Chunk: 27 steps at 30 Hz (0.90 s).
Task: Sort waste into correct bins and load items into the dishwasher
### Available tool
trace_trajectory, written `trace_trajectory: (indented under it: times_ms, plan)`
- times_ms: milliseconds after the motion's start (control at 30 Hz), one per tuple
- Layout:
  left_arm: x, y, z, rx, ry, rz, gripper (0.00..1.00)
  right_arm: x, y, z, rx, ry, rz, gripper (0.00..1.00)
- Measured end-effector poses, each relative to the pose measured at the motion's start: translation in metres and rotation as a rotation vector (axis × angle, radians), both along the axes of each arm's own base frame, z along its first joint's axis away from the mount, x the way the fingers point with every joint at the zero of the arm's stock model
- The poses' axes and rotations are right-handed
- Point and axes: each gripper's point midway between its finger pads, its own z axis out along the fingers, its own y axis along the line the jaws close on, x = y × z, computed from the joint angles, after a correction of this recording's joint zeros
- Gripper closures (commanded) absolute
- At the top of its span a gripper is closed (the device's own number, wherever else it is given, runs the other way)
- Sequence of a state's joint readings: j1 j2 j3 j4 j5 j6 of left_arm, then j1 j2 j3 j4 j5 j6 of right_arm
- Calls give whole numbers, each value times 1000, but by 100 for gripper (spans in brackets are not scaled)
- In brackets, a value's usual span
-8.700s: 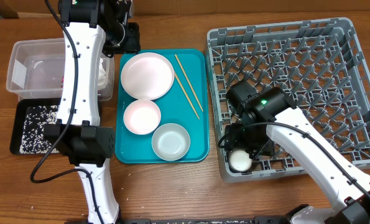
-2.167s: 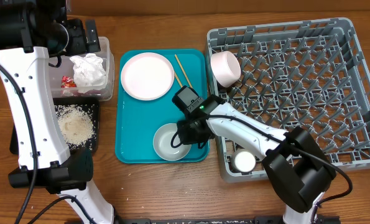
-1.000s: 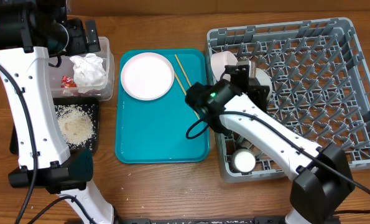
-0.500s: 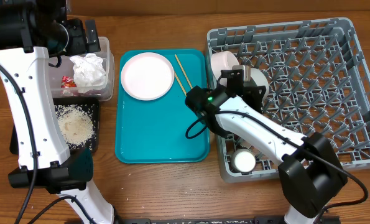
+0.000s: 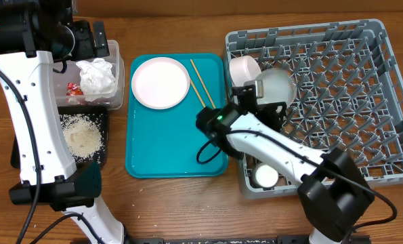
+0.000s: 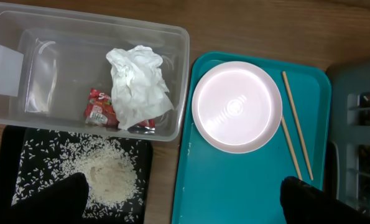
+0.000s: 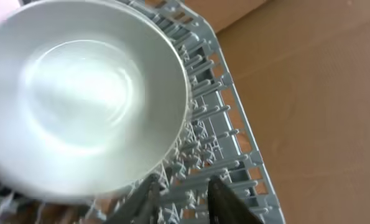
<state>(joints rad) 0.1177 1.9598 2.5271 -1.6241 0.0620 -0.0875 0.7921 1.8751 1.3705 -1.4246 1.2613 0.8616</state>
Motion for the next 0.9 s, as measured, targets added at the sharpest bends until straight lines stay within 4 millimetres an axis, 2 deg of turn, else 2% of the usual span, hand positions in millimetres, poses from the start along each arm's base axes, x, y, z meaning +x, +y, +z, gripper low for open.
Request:
trace_trajectory:
  times_ms: [133,200,333,400,500,533,600,633,667,700,767,833,900]
  plan:
    - [0,0,0,0,0,0,0,-9,12,0,-22,32,45,56]
    - [0,0,0,0,0,0,0,-13,20,-1,-21,39,69,48]
    - [0,0,0,0,0,0,0,-21,25,-4,10,74,64,45]
    - [0,0,0,0,1,0,0,-19,29,13,113,48,9,45]
    - [0,0,0,0,0,0,0,0,33,56,384,-93,-82,62]
    - [0,0,0,0,1,0,0,6,29,66,453,-134,-109,65]
    - [0,0,0,0,0,0,0,19,10,87,618,-213,-177,62]
    - [0,0,0,0,0,0,0,35,-25,106,776,-259,-239,49]
    - [0,0,0,0,1,0,0,38,-34,109,813,-253,-246,40]
    - [0,0,0,0,0,0,0,54,-48,109,930,-207,-230,30]
    - [0,0,0,1,0,0,0,64,-63,101,1032,-103,-194,20]
    - [0,0,0,0,1,0,0,69,-79,90,1140,2,-154,15]
    - [0,0,0,0,1,0,0,70,-92,87,1192,55,-119,16]
